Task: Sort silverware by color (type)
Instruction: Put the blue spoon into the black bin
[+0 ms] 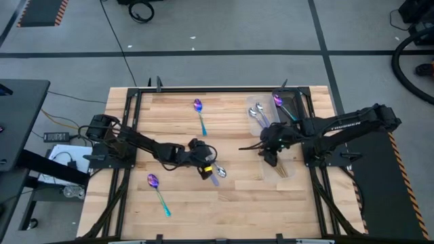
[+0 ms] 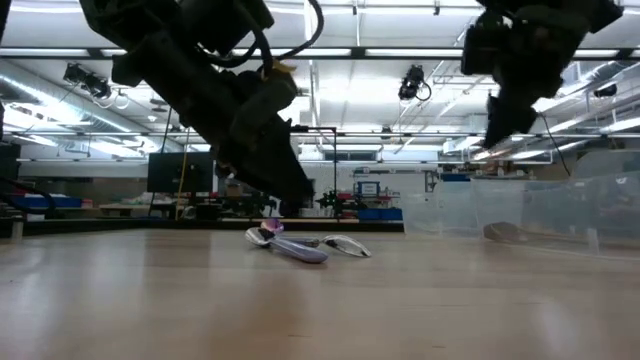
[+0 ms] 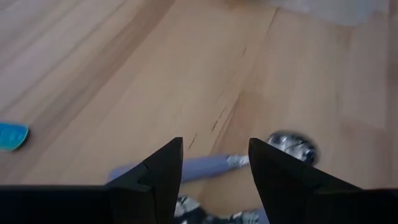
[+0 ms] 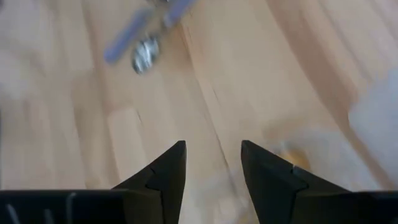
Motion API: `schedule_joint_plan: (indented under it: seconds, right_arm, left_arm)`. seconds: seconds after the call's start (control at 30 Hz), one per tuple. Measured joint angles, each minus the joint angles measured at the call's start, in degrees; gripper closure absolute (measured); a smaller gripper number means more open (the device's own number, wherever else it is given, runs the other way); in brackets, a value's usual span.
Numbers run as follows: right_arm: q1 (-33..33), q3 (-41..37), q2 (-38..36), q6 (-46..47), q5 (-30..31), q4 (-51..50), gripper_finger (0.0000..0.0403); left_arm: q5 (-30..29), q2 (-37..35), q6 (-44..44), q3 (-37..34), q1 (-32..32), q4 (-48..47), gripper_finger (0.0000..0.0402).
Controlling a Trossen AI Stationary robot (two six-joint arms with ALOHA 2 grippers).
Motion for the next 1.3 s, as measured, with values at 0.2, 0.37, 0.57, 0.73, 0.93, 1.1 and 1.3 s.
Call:
schedule_joint_plan:
  seconds: [0.2,0.37,0.57,0.73,0.93,1.1,1.3]
  right_arm:
    - [0.7,-3.4,0.5,-1.4,3.5,12.8,0.0241]
    - [0.7,-5.4,1.3,-2.1,6.5,17.6,0.024]
    - [1.4,-8.0,3.6,-1.6,7.2,24.7,0.0242]
    - [2.7,-10.4,6.3,-1.5,7.2,32.7,0.0242]
    - [4.6,-11.4,12.2,-2.1,7.4,42.2,0.0243]
    - [5.9,-11.4,18.1,-3.5,7.6,48.8,0.0243]
    - [7.2,-11.4,24.0,-3.6,7.7,55.5,0.0243]
  left_arm:
    - [0.1,0.0,-4.9,0.0,1.6,-4.8,0.0212]
    - [0.2,0.0,-8.8,0.0,5.0,-7.4,0.0212]
    - [-2.7,0.1,-10.5,0.0,9.8,-8.2,0.0212]
    - [-11.6,0.1,-8.9,0.0,11.5,-8.3,0.0212]
    - [-13.6,0.1,-7.8,0.0,14.2,-8.3,0.0212]
    - [-14.3,0.1,-8.7,0.0,17.4,-8.2,0.0212]
    - [-13.1,0.1,-10.2,0.0,20.6,-8.1,0.0212]
